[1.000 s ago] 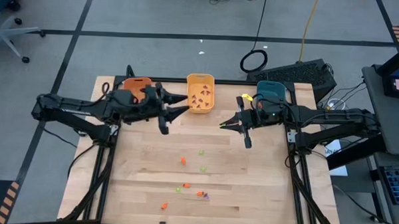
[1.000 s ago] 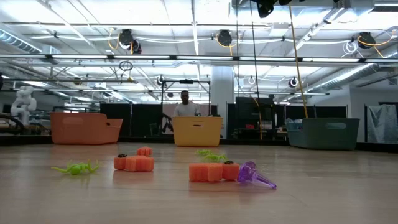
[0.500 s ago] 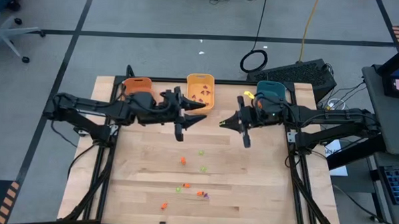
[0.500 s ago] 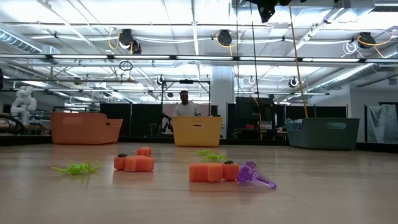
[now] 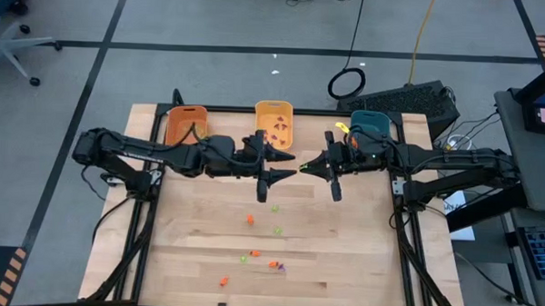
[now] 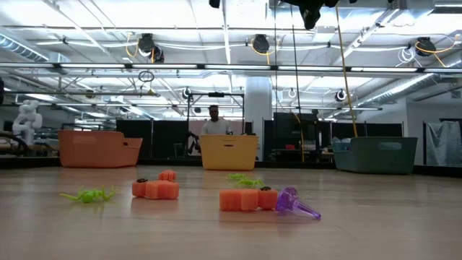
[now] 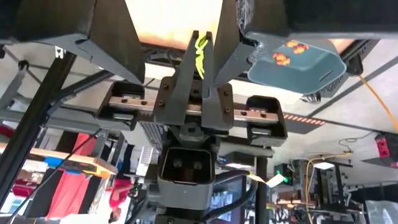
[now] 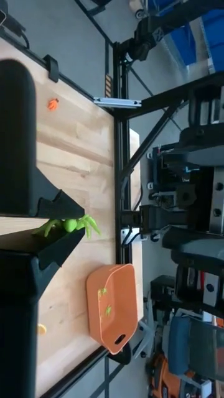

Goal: Sort Halloween decoration
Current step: Put the green spider toy into the orange bin

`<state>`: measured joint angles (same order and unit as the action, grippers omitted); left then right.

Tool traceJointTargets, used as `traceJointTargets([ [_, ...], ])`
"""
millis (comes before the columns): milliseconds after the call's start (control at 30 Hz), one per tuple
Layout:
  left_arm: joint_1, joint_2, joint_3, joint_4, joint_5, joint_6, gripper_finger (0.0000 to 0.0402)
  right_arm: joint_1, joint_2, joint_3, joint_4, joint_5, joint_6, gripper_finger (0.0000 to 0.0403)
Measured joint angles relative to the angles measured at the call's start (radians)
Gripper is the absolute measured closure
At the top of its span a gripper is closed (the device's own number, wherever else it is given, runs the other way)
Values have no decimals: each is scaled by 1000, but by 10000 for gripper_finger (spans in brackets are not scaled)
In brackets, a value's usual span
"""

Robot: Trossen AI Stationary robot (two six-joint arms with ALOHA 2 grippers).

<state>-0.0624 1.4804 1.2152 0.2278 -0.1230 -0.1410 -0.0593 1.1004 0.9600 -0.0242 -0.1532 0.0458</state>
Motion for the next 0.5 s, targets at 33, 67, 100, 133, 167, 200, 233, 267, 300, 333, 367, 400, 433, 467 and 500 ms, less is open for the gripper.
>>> traceJointTargets([
  [33, 0, 9, 0, 8, 0, 0, 213, 0, 0, 0, 0, 0, 4, 401],
  [67, 0, 15, 0, 9, 1, 0, 213, 0, 0, 0, 0, 0, 7, 401],
  [100, 1, 21, 0, 5, 10, 0, 213, 0, 0, 0, 0, 0, 10, 401],
  [133, 3, 31, 0, 8, 21, -1, 213, 0, 0, 0, -1, 0, 14, 401],
  [167, 3, 43, 0, 19, 30, -3, 213, 0, 0, 0, -1, 0, 19, 401],
  [200, 3, 52, 0, 36, 40, -7, 213, 0, 3, 0, 0, 0, 21, 401],
  [233, 3, 63, 0, 49, 43, -8, 213, 0, 5, 0, 0, 0, 21, 401],
  [267, 3, 72, 0, 62, 44, -8, 213, 0, 8, 0, 0, 0, 22, 401],
  [300, 3, 83, 0, 82, 44, -10, 213, 0, 12, 0, -1, 0, 22, 401],
  [333, 3, 93, 0, 99, 44, -10, 213, 0, 14, 0, -1, 0, 22, 401],
  [367, 4, 98, 0, 107, 43, -11, 213, 0, 17, 0, -1, 0, 22, 401],
  [400, 4, 104, 0, 117, 43, -11, 213, 0, 21, 0, 0, 0, 22, 401],
  [433, 4, 108, 0, 125, 39, -11, 213, 0, 24, 0, 0, -2, 25, 401],
  [467, 4, 111, 0, 127, 28, -11, 213, 0, 25, 0, -1, -3, 31, 401],
  [500, 4, 114, 0, 127, 17, -11, 213, 0, 26, -1, -2, -3, 40, 401],
])
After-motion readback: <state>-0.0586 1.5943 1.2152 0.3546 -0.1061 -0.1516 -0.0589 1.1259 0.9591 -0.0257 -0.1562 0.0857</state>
